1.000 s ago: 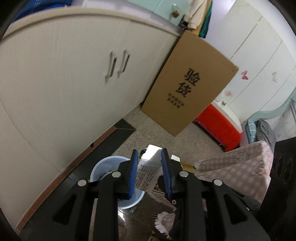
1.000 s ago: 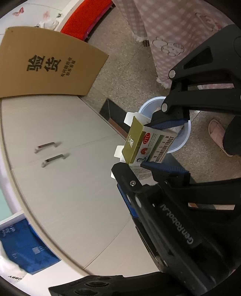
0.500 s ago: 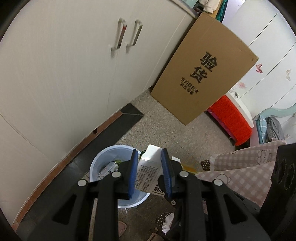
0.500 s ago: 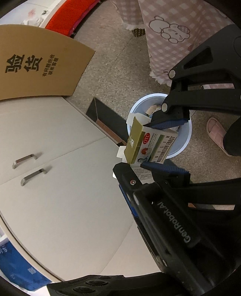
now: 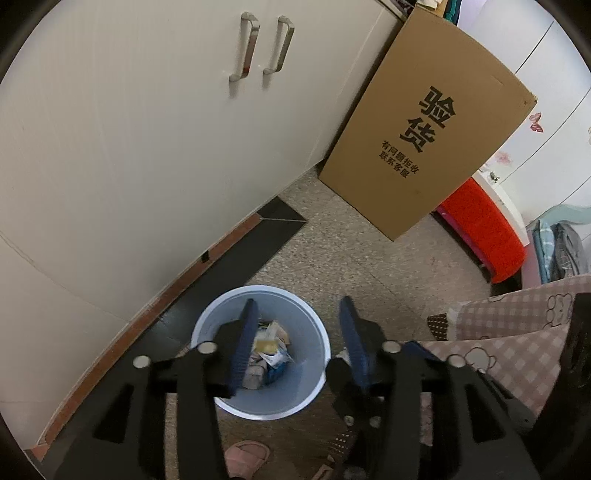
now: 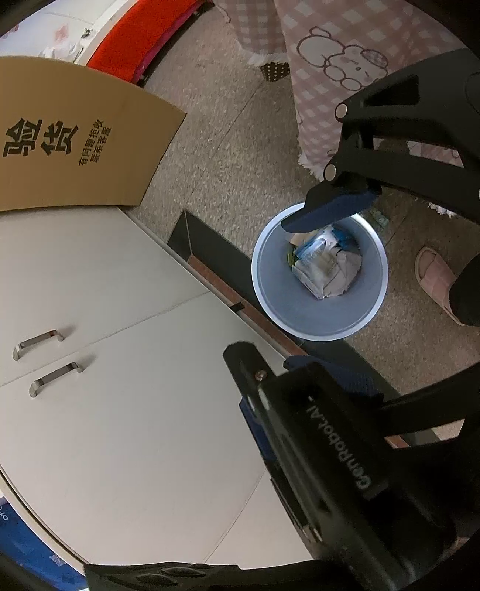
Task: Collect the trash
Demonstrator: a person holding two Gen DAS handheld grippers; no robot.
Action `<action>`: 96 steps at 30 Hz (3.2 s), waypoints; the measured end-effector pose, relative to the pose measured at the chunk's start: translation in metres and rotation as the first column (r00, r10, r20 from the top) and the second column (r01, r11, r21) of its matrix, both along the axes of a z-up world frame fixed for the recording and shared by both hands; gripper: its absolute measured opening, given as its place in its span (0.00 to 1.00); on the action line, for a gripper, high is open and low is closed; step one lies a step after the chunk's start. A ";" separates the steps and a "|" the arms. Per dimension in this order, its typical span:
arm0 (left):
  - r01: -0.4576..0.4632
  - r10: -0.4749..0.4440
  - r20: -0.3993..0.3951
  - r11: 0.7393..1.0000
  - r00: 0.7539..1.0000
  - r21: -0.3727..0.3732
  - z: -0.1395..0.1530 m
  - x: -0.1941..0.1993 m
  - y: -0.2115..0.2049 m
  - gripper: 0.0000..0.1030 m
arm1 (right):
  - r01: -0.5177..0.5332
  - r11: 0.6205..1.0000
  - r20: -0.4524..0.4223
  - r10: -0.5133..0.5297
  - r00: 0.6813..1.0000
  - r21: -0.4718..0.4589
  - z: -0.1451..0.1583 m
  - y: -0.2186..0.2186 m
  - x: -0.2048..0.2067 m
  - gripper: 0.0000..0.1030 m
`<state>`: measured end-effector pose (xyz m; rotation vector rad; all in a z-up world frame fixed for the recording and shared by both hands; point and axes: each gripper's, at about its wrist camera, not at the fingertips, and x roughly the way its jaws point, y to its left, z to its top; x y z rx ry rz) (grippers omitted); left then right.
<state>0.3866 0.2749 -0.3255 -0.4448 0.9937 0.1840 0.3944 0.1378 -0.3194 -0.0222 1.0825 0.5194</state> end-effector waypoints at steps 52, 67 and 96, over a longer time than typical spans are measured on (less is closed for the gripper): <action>0.024 -0.287 0.550 0.900 0.785 0.435 0.315 -0.370 -0.191 0.84 | 0.346 0.918 0.689 -0.377 0.619 0.192 0.305 -0.237 -0.411 0.87; 0.105 -0.400 0.600 0.879 0.693 0.464 0.318 -0.437 -0.230 0.85 | 0.424 0.868 0.717 -0.467 0.517 0.260 0.293 -0.269 -0.478 0.89; 0.129 -0.434 0.606 0.868 0.667 0.479 0.314 -0.442 -0.239 0.85 | 0.458 0.852 0.710 -0.485 0.510 0.253 0.287 -0.275 -0.486 0.90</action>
